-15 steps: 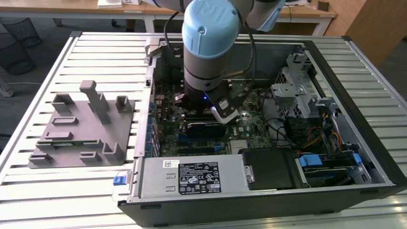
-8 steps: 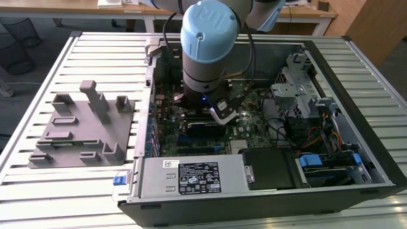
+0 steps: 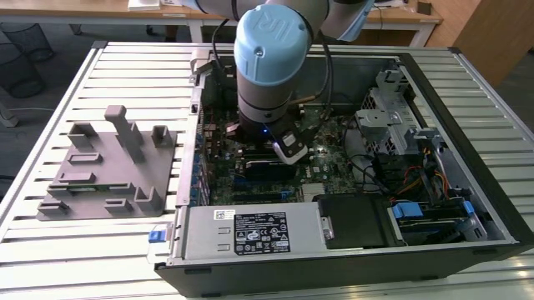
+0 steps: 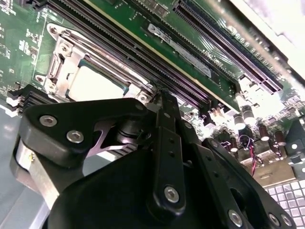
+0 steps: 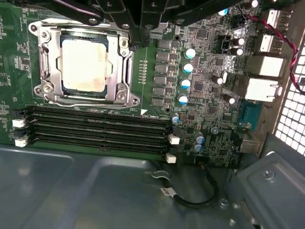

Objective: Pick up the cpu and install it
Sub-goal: 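Install the second cpu locking lever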

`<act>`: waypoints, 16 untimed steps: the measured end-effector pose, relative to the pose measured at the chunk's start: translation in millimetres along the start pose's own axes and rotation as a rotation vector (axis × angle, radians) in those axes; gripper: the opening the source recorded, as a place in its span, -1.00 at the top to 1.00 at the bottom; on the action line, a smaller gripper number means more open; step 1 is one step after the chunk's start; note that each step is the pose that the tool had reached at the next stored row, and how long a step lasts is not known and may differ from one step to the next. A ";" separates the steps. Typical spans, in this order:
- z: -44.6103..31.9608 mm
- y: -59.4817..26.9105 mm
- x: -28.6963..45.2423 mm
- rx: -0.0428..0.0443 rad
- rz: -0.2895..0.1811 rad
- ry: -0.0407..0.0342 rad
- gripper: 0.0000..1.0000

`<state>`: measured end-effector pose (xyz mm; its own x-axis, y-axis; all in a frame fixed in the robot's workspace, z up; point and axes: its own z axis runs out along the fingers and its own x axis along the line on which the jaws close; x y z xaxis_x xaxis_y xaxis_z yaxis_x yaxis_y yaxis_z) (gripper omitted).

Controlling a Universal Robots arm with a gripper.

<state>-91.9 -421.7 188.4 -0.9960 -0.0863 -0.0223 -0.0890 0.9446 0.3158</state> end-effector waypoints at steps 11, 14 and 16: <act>1.8 0.6 0.3 -0.0077 0.000 -0.0007 0.79; -2.1 2.1 0.5 -0.0081 0.000 -0.0010 0.79; -4.9 2.9 0.5 -0.0076 0.000 -0.0008 0.79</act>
<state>-92.7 -420.5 194.0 -0.9960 -0.0863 -0.0230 -0.0891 0.9422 0.3231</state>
